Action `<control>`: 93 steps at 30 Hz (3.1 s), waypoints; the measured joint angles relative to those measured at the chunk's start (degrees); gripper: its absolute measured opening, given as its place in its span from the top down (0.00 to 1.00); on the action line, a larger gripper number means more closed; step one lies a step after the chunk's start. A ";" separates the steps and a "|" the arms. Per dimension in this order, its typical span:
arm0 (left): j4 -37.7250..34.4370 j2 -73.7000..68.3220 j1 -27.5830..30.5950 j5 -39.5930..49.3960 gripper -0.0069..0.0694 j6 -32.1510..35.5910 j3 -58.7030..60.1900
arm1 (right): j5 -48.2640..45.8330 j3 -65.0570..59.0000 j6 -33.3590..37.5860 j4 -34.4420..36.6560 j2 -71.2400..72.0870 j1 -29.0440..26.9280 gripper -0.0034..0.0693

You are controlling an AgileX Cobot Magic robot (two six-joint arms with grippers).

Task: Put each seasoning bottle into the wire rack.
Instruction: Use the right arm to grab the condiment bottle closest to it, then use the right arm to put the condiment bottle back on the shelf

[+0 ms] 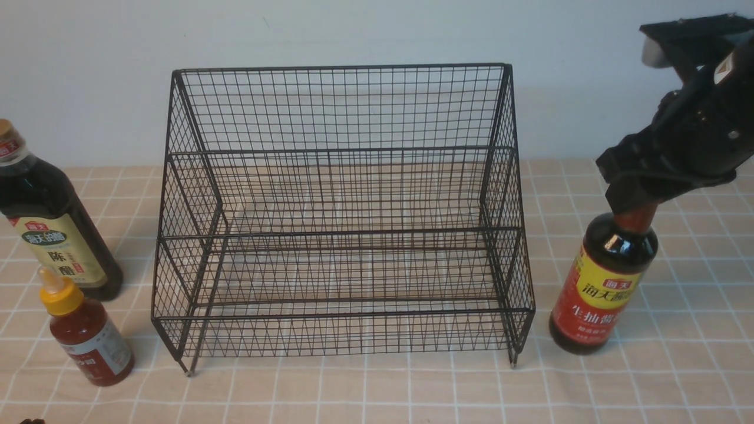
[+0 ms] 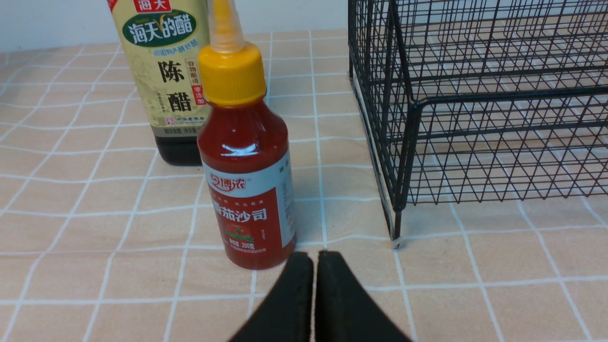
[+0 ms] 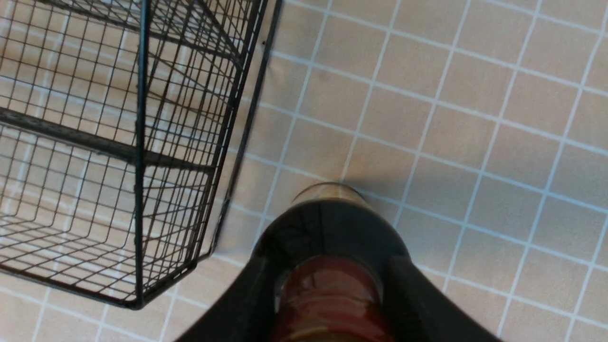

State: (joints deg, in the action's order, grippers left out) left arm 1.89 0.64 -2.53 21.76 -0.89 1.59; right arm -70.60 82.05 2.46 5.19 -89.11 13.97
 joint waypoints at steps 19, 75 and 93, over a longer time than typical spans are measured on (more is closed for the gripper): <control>0.00 0.00 0.00 0.00 0.92 0.00 0.00 | -4.58 18.87 0.71 0.42 3.14 0.07 0.57; 0.00 0.00 0.00 0.00 0.92 0.00 0.00 | -4.20 31.93 4.16 5.79 -15.32 11.31 0.57; 0.00 0.00 0.00 0.00 0.92 0.00 0.00 | -1.50 27.12 -1.03 4.71 -14.64 11.31 0.31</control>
State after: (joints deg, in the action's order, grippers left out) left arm 1.89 0.64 -2.53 21.76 -0.89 1.59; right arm -72.09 109.18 1.44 9.90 -103.75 25.29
